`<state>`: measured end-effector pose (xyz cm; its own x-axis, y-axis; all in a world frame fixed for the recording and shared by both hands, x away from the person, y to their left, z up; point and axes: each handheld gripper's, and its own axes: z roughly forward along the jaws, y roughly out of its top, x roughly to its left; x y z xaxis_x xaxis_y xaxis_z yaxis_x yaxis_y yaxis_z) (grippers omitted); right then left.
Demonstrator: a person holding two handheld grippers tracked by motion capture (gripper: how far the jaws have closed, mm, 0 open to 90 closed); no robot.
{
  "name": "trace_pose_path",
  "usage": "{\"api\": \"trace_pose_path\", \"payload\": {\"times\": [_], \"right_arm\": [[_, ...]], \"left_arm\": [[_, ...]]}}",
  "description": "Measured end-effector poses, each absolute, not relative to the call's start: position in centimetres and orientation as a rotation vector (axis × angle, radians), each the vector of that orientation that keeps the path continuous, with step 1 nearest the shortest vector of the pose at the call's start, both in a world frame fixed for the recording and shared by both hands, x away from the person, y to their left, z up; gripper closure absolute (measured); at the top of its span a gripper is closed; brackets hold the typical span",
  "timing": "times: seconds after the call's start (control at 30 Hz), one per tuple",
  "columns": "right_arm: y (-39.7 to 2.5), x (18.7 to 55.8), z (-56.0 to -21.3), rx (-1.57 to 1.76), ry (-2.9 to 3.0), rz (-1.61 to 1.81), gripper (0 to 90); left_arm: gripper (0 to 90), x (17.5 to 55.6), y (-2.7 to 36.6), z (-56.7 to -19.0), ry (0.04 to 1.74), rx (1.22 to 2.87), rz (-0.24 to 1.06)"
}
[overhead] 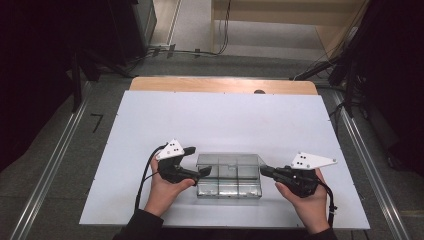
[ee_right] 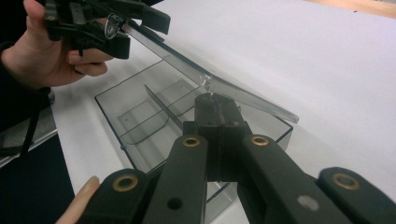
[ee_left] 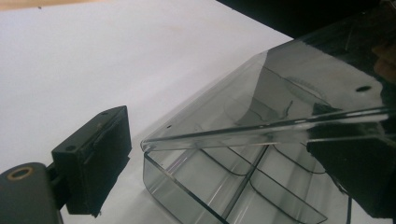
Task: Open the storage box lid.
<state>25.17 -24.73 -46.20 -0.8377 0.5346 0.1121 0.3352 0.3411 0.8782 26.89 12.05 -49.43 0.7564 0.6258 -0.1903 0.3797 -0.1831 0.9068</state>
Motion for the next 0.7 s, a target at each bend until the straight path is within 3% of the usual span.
{"api": "trace_pose_path", "payload": {"times": [0.43, 0.63, 0.7], "right_arm": [[-24.9, 25.3, -46.7, 0.798, 2.393, 1.504, 87.9], [-25.5, 25.4, -46.8, 0.798, 2.392, 1.501, 87.7], [-25.8, 25.4, -46.9, 0.807, 2.391, 1.506, 83.8]], "left_arm": [[39.9, 26.6, 12.7, -49.1, 0.733, 1.783, 0.302], [47.8, 26.8, 12.8, -49.1, 0.711, 1.774, 0.277], [49.3, 26.8, 12.8, -49.1, 0.705, 1.772, 0.281]]}}
